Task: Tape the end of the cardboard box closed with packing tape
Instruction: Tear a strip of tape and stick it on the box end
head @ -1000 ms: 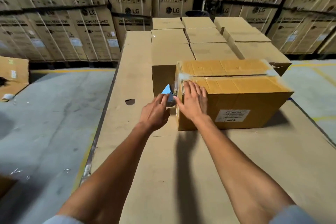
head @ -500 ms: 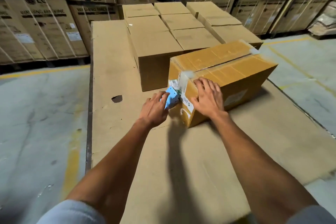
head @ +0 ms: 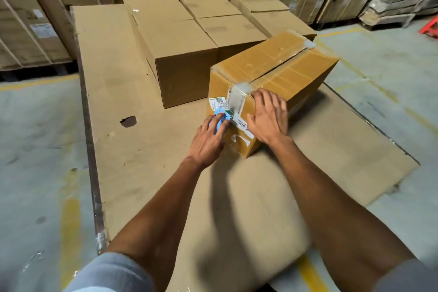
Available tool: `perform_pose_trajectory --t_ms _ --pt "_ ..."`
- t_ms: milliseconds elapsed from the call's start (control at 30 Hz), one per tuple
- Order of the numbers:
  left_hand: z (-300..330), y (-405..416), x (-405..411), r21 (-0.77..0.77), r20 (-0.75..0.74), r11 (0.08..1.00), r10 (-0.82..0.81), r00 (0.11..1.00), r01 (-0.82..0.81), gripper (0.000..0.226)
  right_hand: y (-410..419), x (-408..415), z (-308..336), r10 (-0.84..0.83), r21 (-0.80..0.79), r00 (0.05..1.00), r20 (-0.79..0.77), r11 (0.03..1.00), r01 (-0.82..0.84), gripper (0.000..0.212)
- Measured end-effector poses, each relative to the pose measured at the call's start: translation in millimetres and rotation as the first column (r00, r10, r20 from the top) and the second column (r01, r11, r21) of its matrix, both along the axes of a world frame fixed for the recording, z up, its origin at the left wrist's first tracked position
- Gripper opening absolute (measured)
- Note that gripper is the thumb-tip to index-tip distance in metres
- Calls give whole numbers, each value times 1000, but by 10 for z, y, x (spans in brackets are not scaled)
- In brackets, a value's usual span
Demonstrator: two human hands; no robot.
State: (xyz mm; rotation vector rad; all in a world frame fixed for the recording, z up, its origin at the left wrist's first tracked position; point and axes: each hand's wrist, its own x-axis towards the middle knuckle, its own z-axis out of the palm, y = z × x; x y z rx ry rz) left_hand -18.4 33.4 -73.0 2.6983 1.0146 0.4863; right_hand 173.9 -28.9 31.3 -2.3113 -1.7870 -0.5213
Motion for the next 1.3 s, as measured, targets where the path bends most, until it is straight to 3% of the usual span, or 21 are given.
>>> perform_pose_trajectory --t_ms 233,667,1300 --pt "-137 295 81 33 46 994 -103 994 101 86 194 -67 -52 -66 -45 989 130 996 72 78" --pt "-275 505 170 143 33 971 -196 980 189 96 446 -78 -28 -151 -34 956 253 986 164 65" --pt "-190 530 88 182 -50 946 -262 964 267 77 382 -184 125 -76 -190 985 157 976 105 100"
